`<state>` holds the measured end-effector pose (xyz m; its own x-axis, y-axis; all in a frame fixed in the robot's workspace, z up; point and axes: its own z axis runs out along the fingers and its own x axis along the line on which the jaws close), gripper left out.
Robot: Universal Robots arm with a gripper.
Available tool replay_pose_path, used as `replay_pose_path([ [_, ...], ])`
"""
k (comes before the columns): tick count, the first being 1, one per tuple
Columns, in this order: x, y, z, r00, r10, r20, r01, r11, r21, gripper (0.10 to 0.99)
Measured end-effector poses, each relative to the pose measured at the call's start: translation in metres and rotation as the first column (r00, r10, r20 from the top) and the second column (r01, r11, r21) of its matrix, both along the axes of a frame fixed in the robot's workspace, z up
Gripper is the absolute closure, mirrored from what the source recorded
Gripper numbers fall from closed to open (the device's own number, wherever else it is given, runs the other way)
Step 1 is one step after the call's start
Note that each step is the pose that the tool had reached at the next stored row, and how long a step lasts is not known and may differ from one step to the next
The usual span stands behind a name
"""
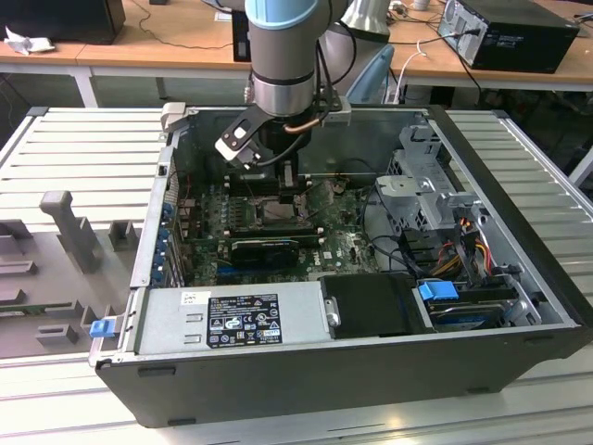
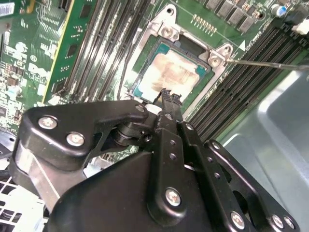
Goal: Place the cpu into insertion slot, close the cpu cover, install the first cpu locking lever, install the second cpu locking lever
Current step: 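Close the cpu cover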
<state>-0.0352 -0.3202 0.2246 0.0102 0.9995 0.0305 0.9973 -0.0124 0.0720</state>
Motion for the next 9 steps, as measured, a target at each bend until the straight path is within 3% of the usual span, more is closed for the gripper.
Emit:
replay_pose_path([
  [4, 0.0, -0.0001, 0.0017, 1.0, 0.0, -0.0002, 0.0, 1.0, 0.0, 0.98],
  [7, 0.0, 0.0, 0.0135, 1.0, 0.0, -0.0001, 0.0, 1.0, 0.0, 0.98],
  [9, 0.0001, 0.0, 0.0162, 1.0, 0.0, -0.0001, 0.0, 1.0, 0.0, 0.98],
])
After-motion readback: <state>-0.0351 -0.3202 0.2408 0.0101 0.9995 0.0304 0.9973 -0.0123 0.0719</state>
